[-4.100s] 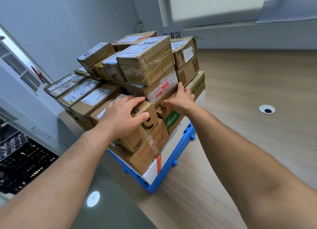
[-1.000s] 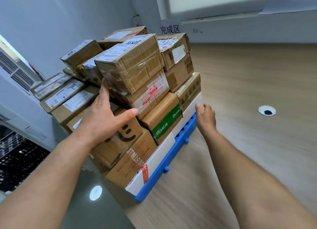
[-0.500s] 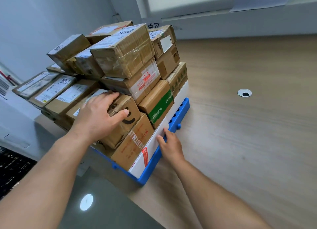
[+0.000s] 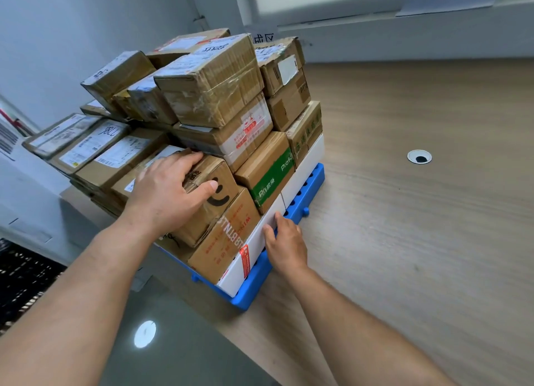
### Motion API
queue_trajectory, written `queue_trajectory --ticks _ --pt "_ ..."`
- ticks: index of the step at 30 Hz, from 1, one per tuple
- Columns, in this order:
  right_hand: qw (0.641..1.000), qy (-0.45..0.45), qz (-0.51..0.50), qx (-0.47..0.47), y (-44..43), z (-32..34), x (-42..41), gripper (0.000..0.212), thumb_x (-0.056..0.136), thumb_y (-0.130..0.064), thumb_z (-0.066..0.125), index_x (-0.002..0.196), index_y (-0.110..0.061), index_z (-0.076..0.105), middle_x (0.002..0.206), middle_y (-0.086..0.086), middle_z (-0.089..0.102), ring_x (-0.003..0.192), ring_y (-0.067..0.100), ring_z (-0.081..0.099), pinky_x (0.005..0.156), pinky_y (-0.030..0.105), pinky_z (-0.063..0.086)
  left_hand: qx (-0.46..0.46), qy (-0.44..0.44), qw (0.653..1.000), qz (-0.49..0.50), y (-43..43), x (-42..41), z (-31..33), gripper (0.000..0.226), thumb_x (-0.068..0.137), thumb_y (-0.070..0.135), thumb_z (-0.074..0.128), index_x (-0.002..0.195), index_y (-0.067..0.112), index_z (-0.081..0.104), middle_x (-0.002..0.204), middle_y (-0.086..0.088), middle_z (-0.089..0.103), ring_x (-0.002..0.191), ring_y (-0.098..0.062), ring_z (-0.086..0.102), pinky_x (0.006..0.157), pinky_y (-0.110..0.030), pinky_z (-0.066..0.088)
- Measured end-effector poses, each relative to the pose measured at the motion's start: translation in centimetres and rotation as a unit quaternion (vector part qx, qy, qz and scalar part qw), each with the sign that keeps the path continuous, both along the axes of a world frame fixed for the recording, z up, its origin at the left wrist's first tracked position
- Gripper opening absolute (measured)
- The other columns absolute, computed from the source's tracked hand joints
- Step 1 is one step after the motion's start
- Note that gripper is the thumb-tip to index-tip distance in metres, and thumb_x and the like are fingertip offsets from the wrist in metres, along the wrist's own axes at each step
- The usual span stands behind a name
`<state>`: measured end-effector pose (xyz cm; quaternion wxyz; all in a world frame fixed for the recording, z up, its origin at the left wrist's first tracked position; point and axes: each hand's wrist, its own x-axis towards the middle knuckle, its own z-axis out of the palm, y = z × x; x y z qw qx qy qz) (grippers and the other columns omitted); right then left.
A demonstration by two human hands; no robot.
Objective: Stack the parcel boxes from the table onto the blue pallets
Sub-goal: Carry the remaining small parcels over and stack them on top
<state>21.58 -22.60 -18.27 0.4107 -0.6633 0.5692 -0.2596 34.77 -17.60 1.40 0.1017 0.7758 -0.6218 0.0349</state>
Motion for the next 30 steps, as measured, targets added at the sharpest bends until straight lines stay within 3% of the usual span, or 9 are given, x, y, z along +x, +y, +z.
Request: queue_trajectory --ticks 7,11,14,20,24,30 --pt "0.997 -0.018 -0.079 -0.013 -2.2 1.7 -0.5 0.043 0.1 -0.039 0.039 0.139 -0.019 0.043 0.13 0.004 0.049 0.111 0.017 0.054 0.087 0.031 0.048 -0.002 0.032 0.999 -0.007 0.1 0.0 0.6 0.067 0.086 0.051 0.055 0.144 0.025 0.035 0.145 0.0 0.042 0.134 -0.02 0.033 0.11 -0.045 0.028" --pt "0.995 0.024 -0.081 -0.051 -2.6 2.3 -1.1 0.042 0.098 -0.039 0.044 0.137 -0.023 0.045 0.128 0.001 0.049 0.109 0.016 0.054 0.087 0.034 0.051 -0.023 0.061 0.998 -0.024 1.0 0.4 0.8 0.071 0.081 0.064 0.05 0.139 0.025 0.043 0.139 0.001 0.048 0.13 -0.018 0.039 0.106 -0.049 0.035" --pt "0.99 0.062 -0.068 -0.106 -2.5 3.5 -1.9 0.039 0.097 -0.035 0.048 0.134 -0.024 0.049 0.127 -0.001 0.05 0.107 0.014 0.054 0.085 0.031 0.05 -0.046 0.063 0.997 -0.025 1.7 0.3 0.9 0.071 0.076 0.062 0.042 0.136 0.025 0.047 0.136 0.001 0.051 0.129 -0.018 0.04 0.105 -0.051 0.036" --pt "0.953 0.162 -0.056 -0.249 -1.4 8.7 -2.6 0.029 0.096 -0.034 0.046 0.118 -0.021 0.06 0.11 -0.003 0.062 0.094 0.013 0.057 0.072 0.025 0.043 -0.103 0.088 0.99 -0.049 2.9 1.5 1.5 0.063 0.08 0.058 0.046 0.132 0.022 0.052 0.134 0.0 0.054 0.125 -0.019 0.044 0.102 -0.046 0.039" --pt "0.923 0.215 -0.058 -0.313 0.2 13.3 -2.3 0.026 0.096 -0.035 0.046 0.107 -0.019 0.063 0.096 -0.002 0.063 0.078 0.014 0.052 0.063 0.025 0.039 -0.149 0.09 0.983 -0.062 3.6 3.6 1.9 0.048 0.089 0.043 0.058 0.131 0.02 0.053 0.128 -0.003 0.057 0.119 -0.02 0.049 0.093 -0.039 0.042" --pt "0.897 0.26 -0.071 -0.35 4.1 19.3 -0.6 0.027 0.095 -0.034 0.047 0.112 -0.019 0.063 0.098 0.001 0.062 0.077 0.015 0.05 0.062 0.025 0.034 -0.161 0.087 0.979 -0.091 5.7 7.4 2.2 0.049 0.089 0.045 0.057 0.132 0.021 0.052 0.13 -0.002 0.056 0.12 -0.02 0.047 0.094 -0.037 0.041"
